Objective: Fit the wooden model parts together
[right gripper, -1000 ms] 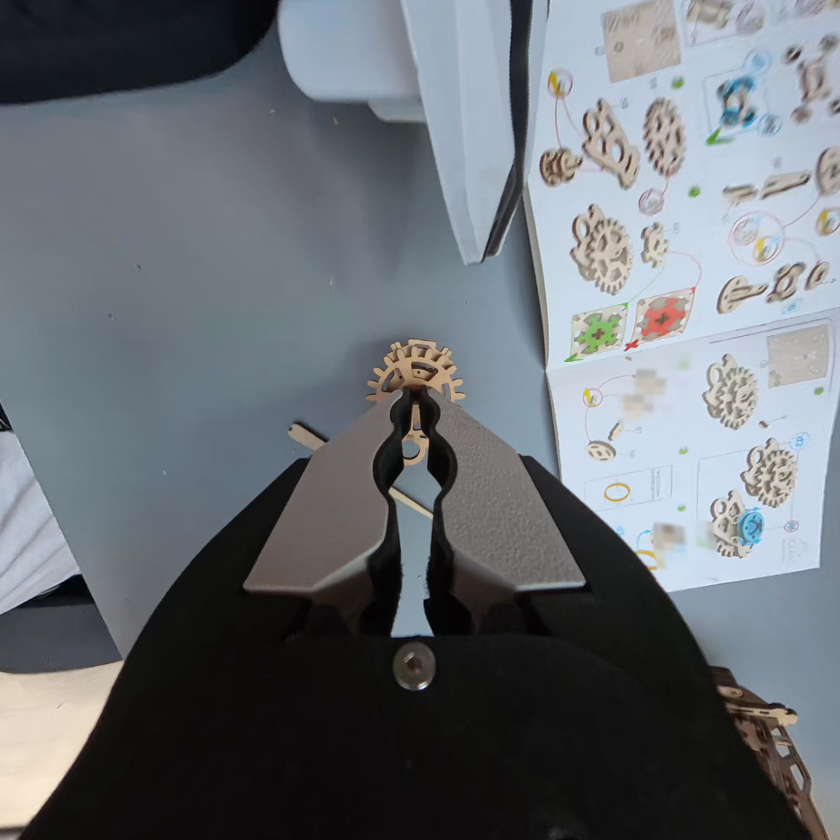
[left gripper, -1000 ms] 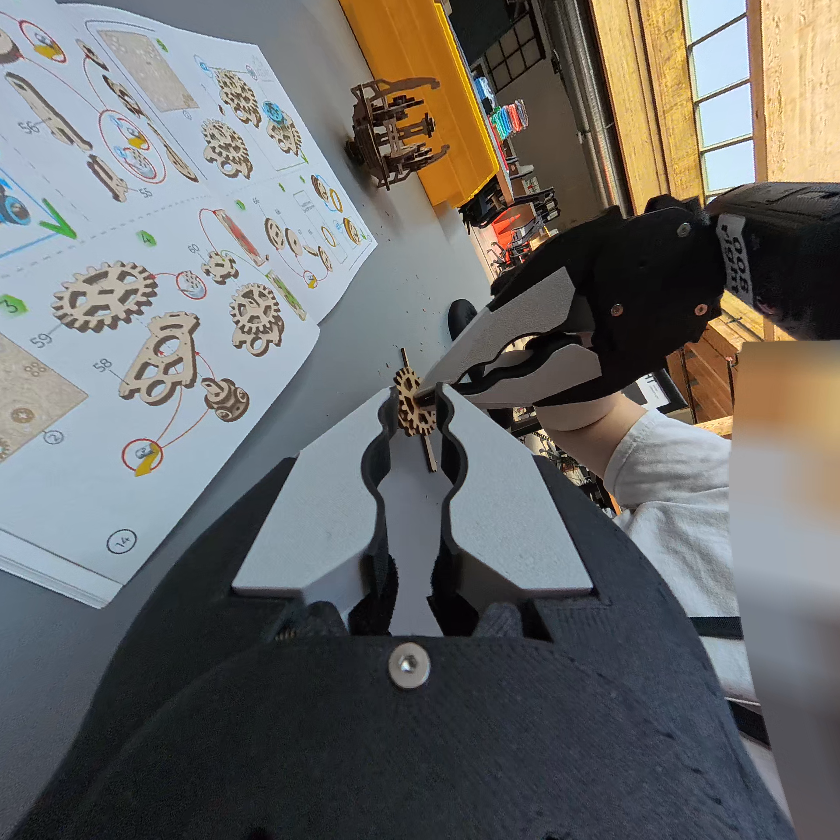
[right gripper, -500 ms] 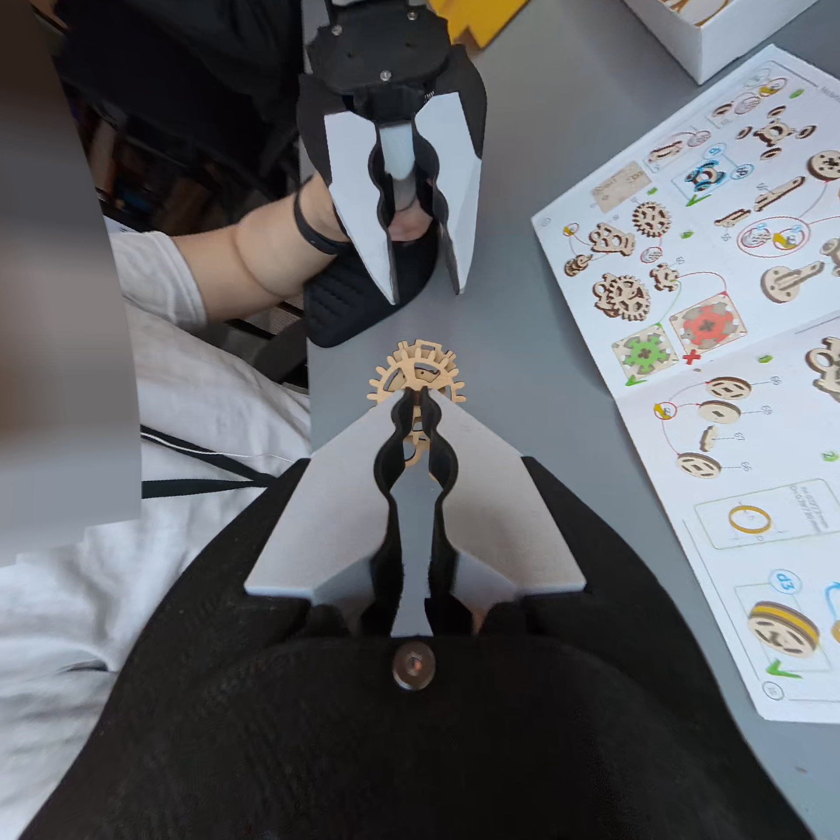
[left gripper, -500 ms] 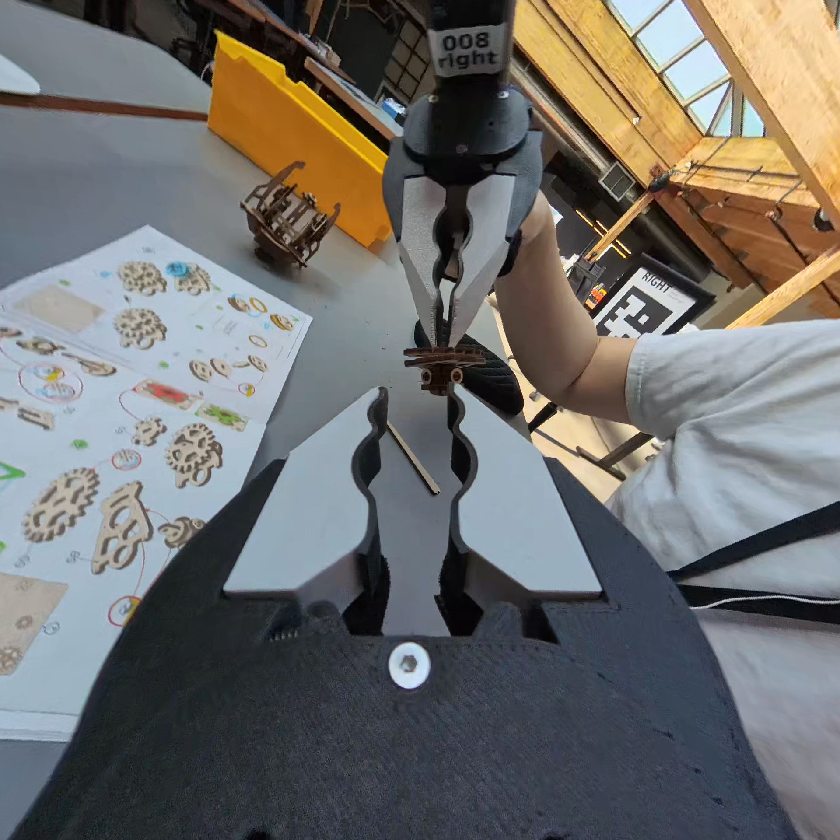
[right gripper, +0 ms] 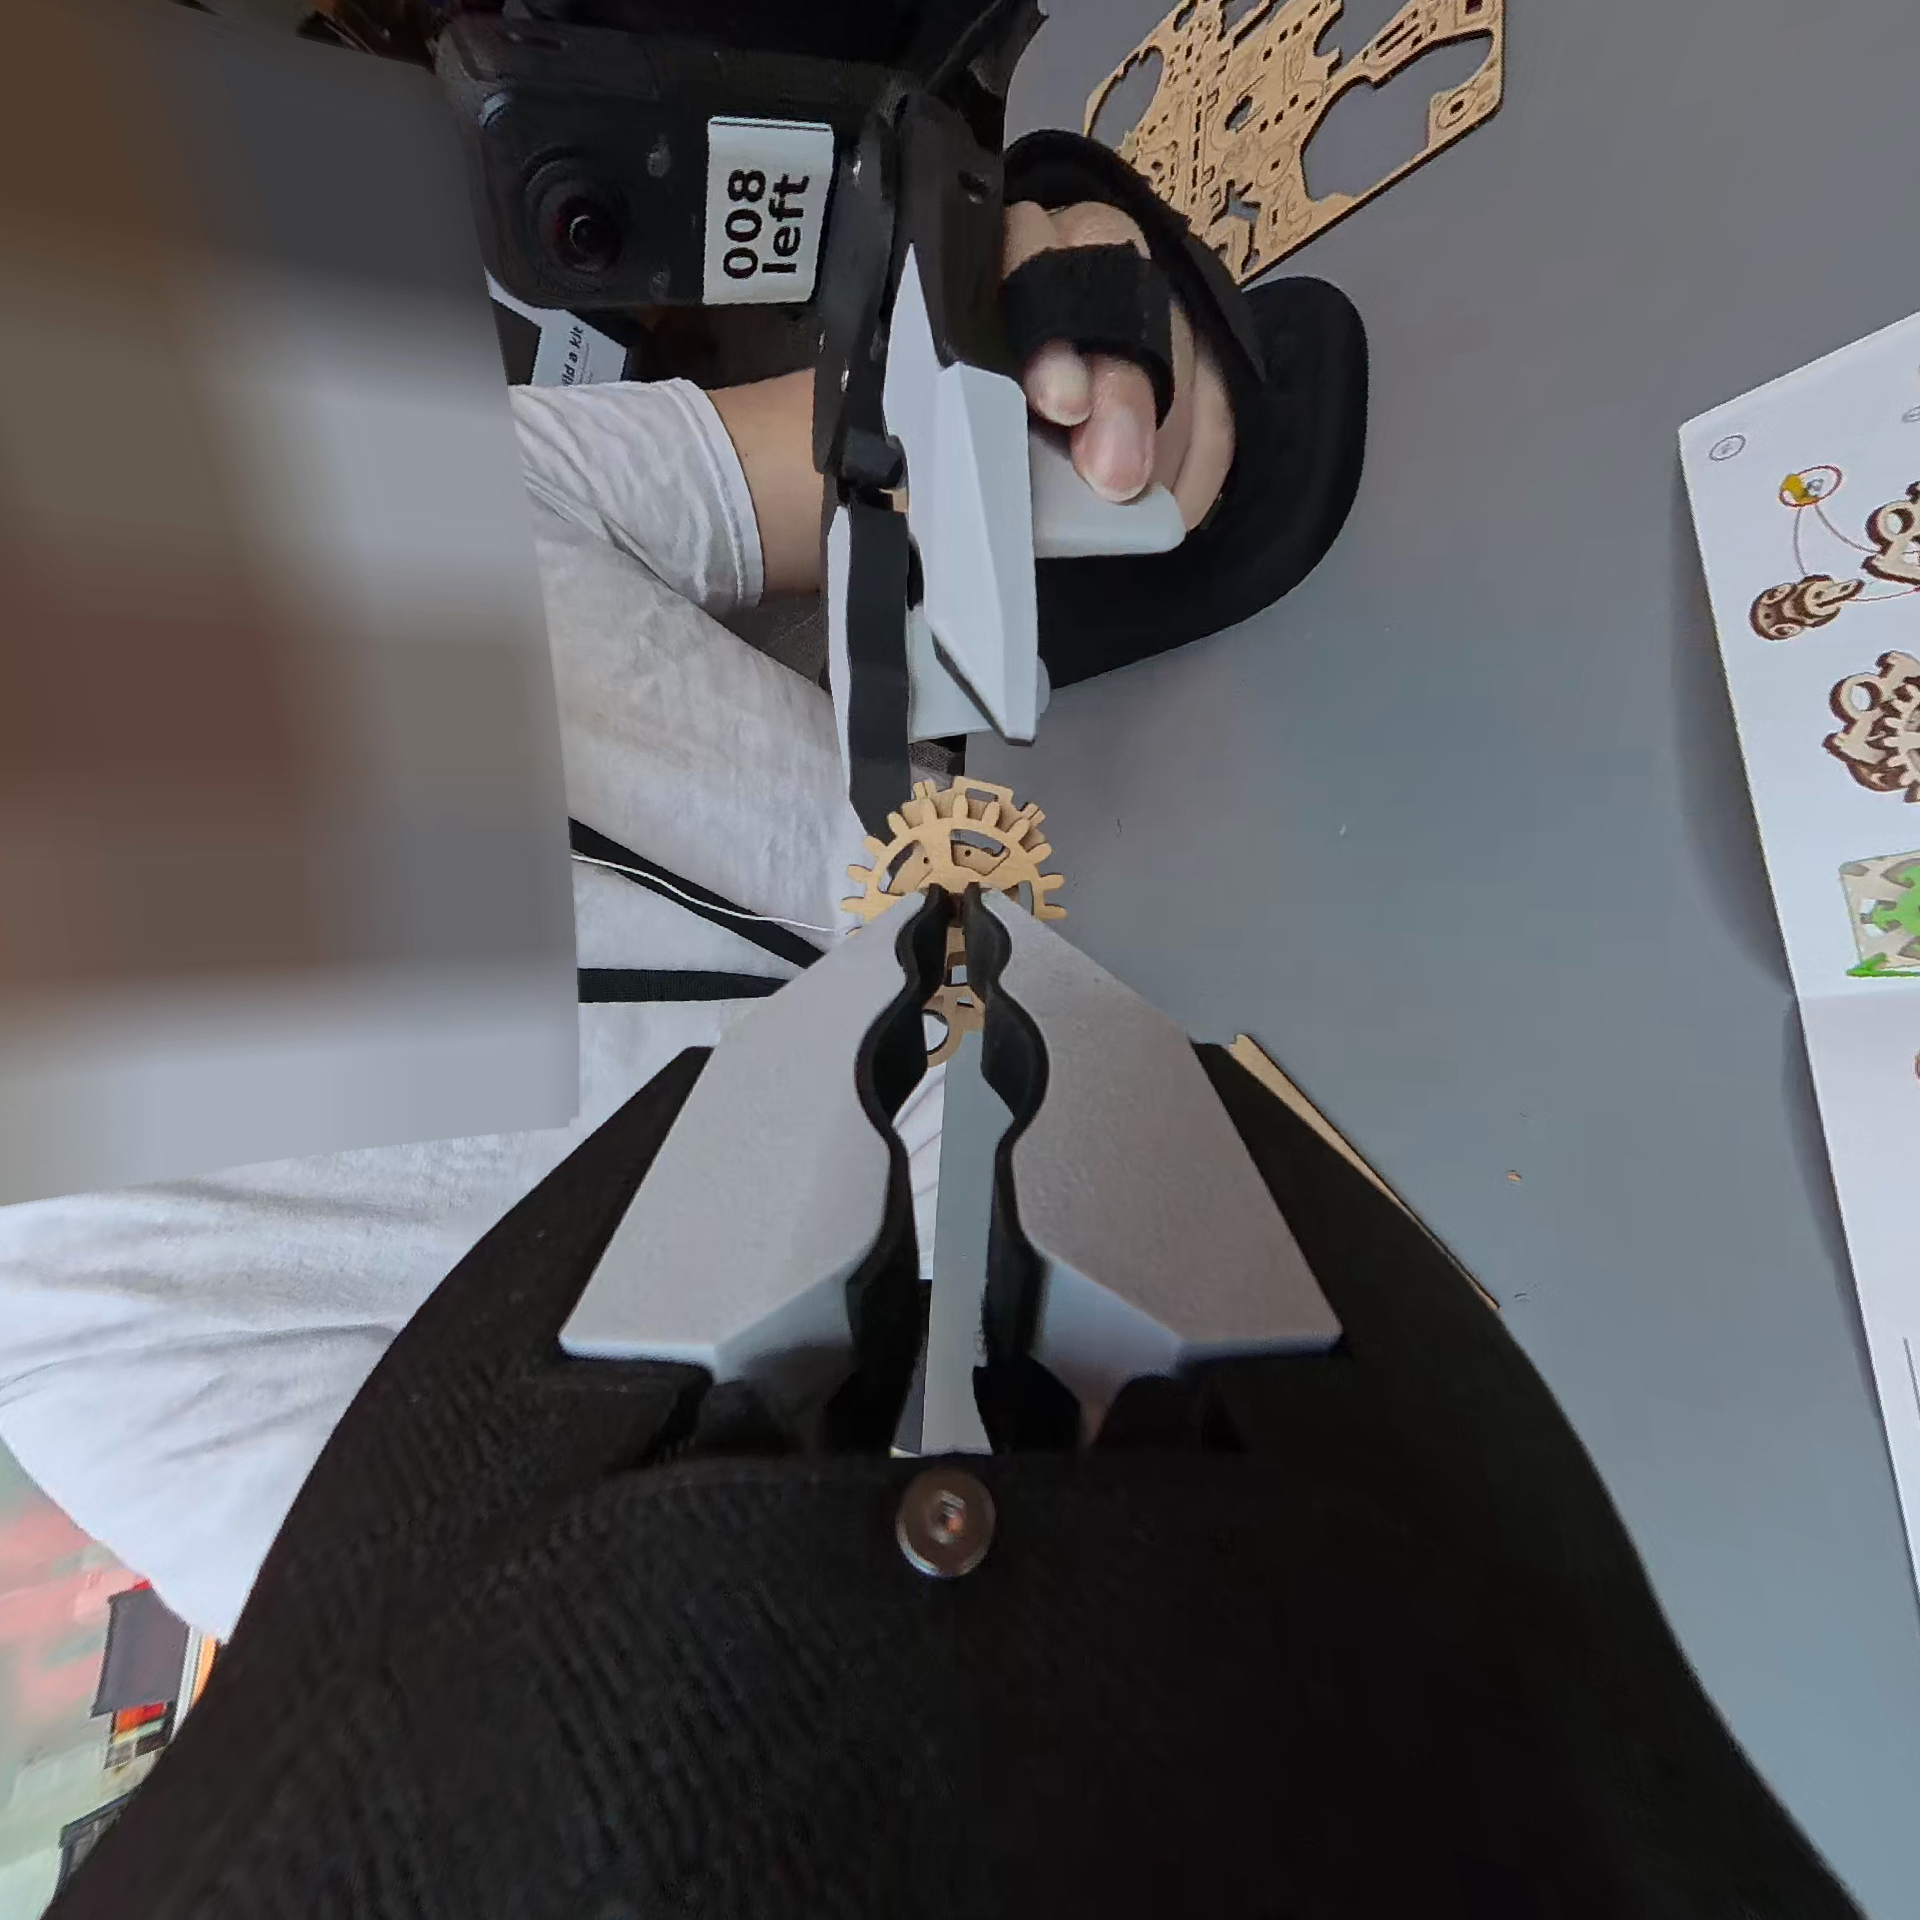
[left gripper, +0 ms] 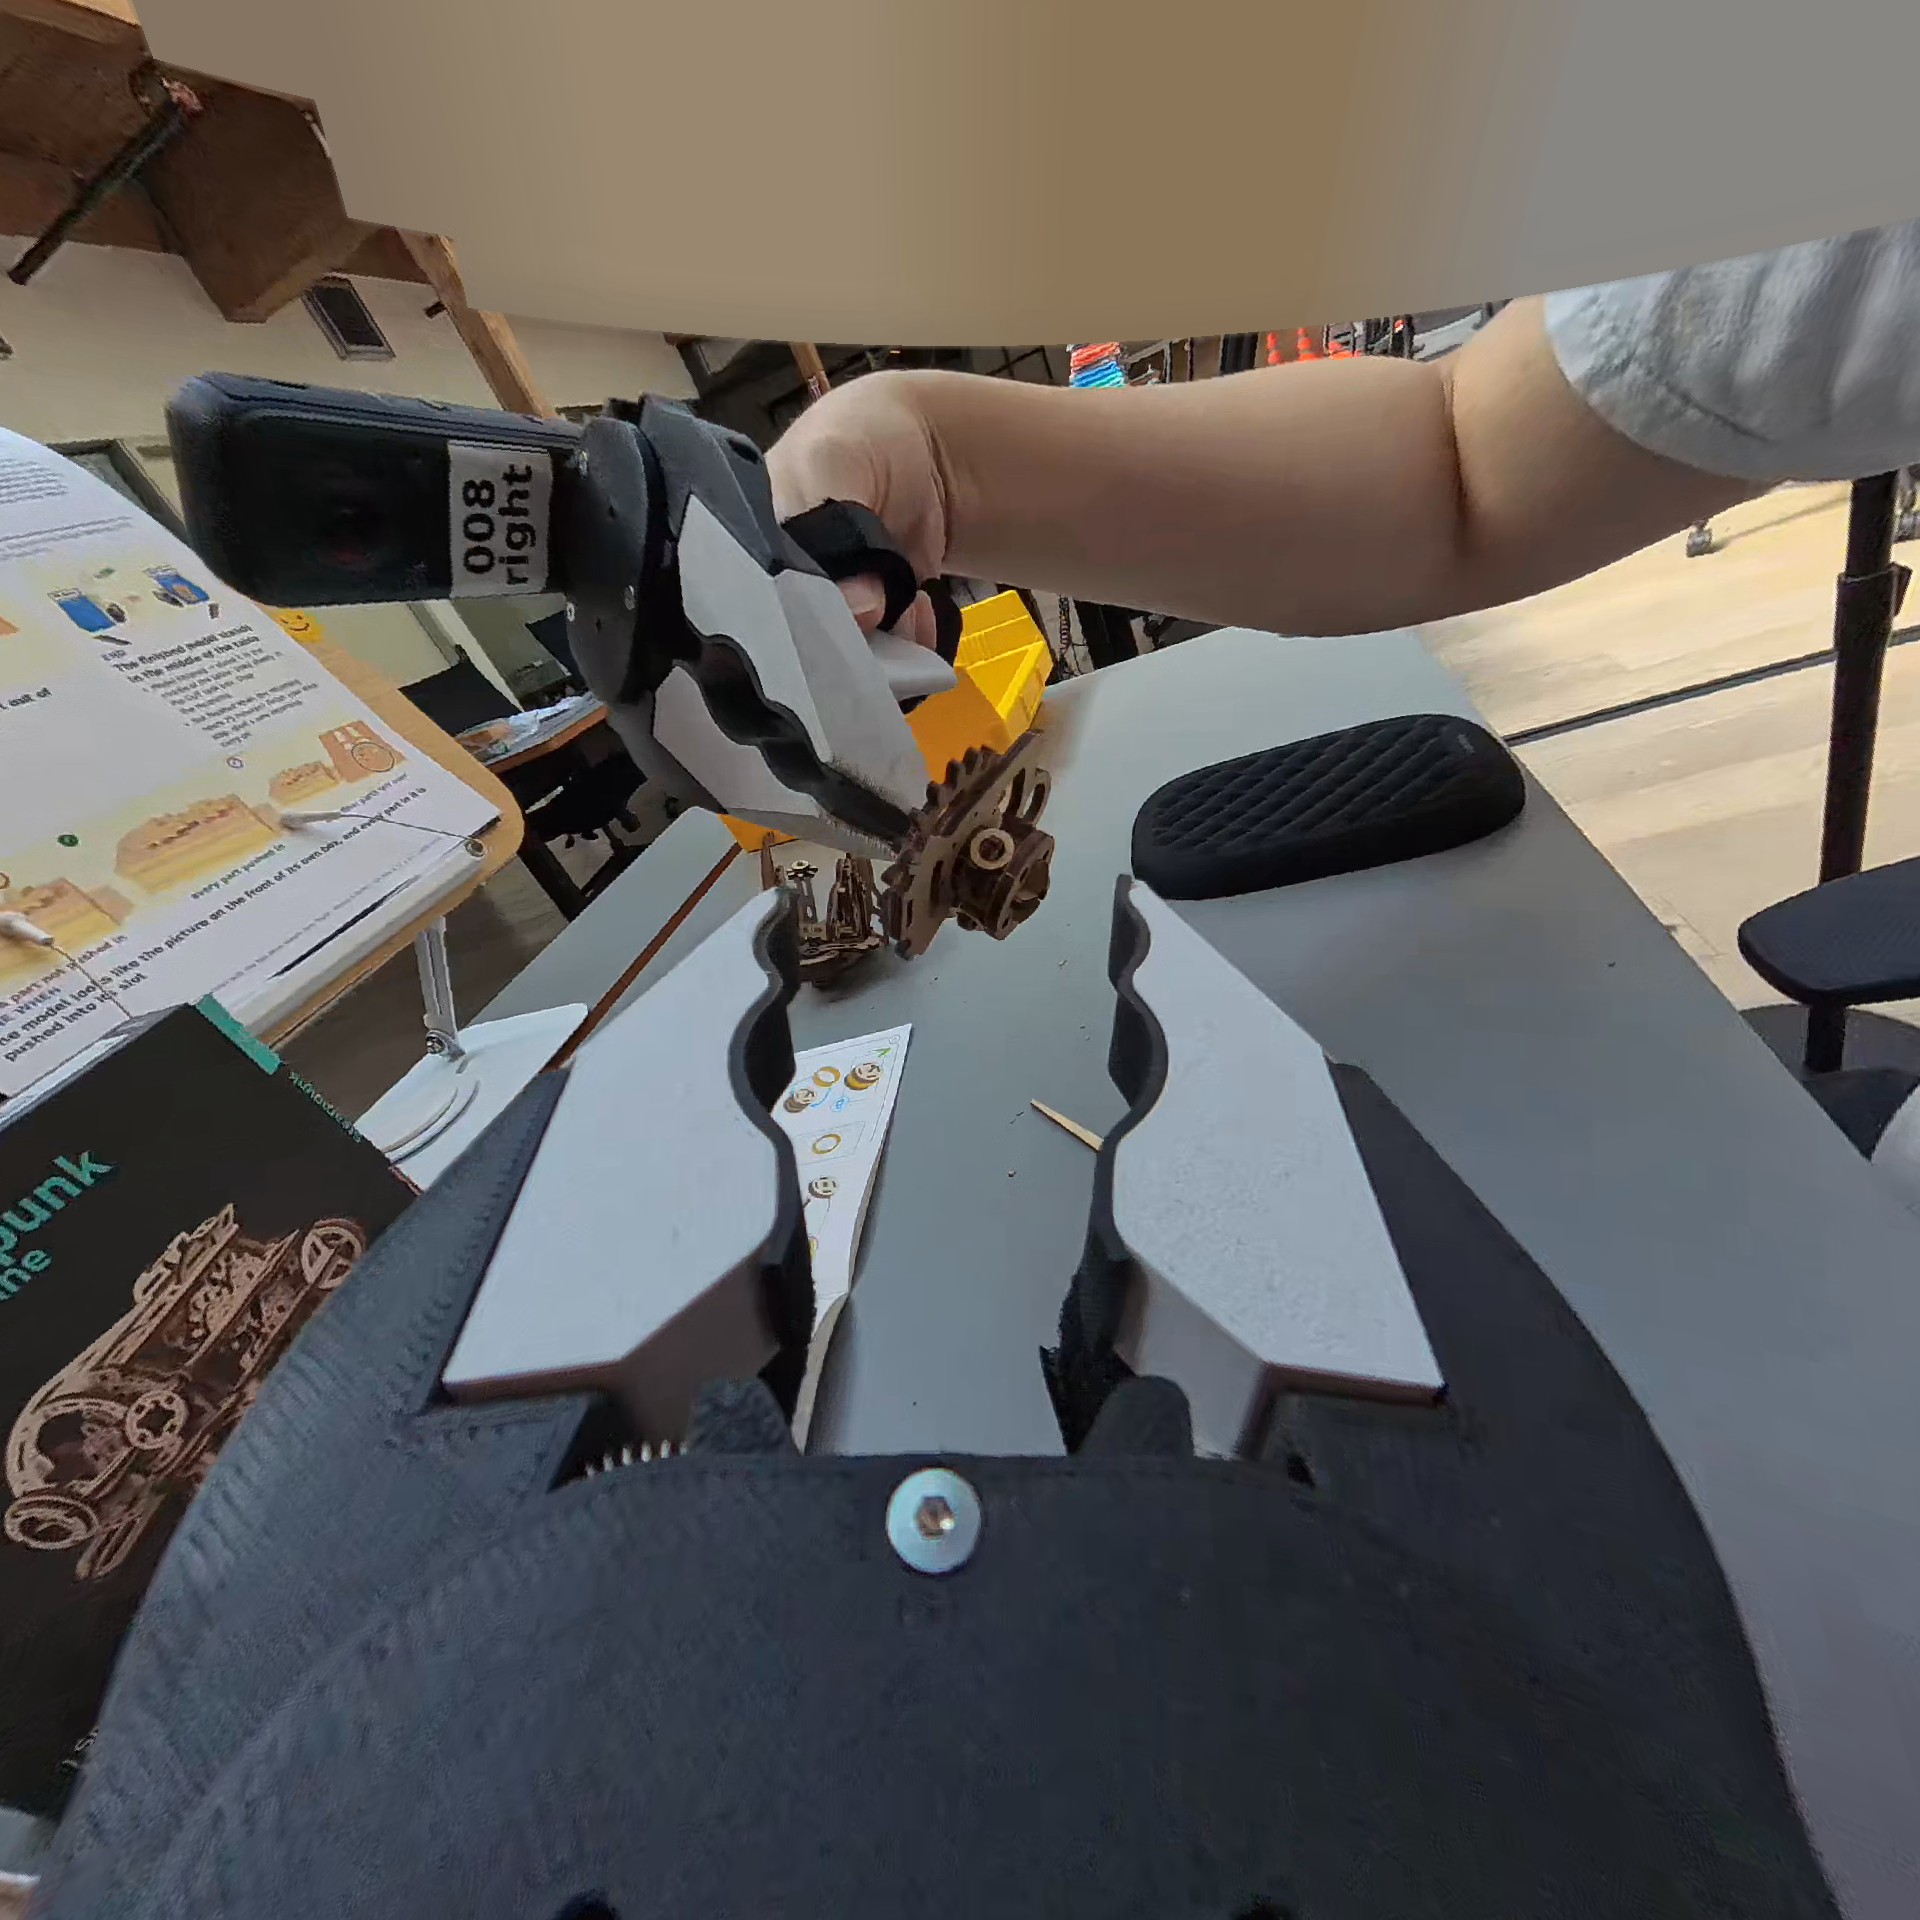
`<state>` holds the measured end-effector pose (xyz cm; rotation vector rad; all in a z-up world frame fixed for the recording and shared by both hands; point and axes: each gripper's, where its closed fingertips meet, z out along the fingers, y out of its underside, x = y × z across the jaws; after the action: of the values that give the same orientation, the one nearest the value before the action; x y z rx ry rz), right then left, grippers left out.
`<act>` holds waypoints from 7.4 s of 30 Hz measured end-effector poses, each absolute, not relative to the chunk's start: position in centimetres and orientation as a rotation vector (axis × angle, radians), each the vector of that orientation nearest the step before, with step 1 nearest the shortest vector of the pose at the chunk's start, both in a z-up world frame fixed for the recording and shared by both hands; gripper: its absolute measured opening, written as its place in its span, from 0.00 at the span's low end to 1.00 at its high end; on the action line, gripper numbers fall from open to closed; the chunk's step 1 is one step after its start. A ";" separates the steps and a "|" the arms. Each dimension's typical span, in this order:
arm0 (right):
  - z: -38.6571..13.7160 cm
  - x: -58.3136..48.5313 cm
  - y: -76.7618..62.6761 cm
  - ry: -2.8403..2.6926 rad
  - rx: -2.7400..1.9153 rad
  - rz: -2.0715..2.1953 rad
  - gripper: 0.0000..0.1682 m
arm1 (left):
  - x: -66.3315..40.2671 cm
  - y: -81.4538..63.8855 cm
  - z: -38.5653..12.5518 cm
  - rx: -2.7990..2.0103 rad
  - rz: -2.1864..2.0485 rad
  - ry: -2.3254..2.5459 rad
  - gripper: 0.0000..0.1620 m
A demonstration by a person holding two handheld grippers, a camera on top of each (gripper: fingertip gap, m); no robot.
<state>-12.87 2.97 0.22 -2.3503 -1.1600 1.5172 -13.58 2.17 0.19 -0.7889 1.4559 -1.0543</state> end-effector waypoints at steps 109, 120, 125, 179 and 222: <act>-13.9 -12.7 4.2 -1.998 -1.962 0.227 0.04 | -12.4 3.7 -13.6 -1.222 -1.028 1.978 0.24; -13.9 -12.8 4.4 -2.071 -1.918 0.138 0.03 | -12.4 3.8 -13.6 -1.230 -1.027 1.971 0.23; -13.9 -12.8 4.3 -2.085 -1.894 0.124 0.02 | -12.3 3.9 -13.6 -1.232 -1.028 1.969 0.24; -12.5 -9.3 4.8 -1.901 -2.059 0.254 0.01 | -12.8 5.6 -12.1 -1.286 -1.115 1.845 0.29; -12.2 -8.4 6.8 -1.718 -2.179 0.316 0.01 | -12.7 6.0 -10.9 -1.279 -1.135 1.776 0.30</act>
<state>-8.41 6.82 -12.24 -2.1794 -1.7184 0.3157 -12.69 6.02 -10.86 -1.2788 1.7761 -1.1354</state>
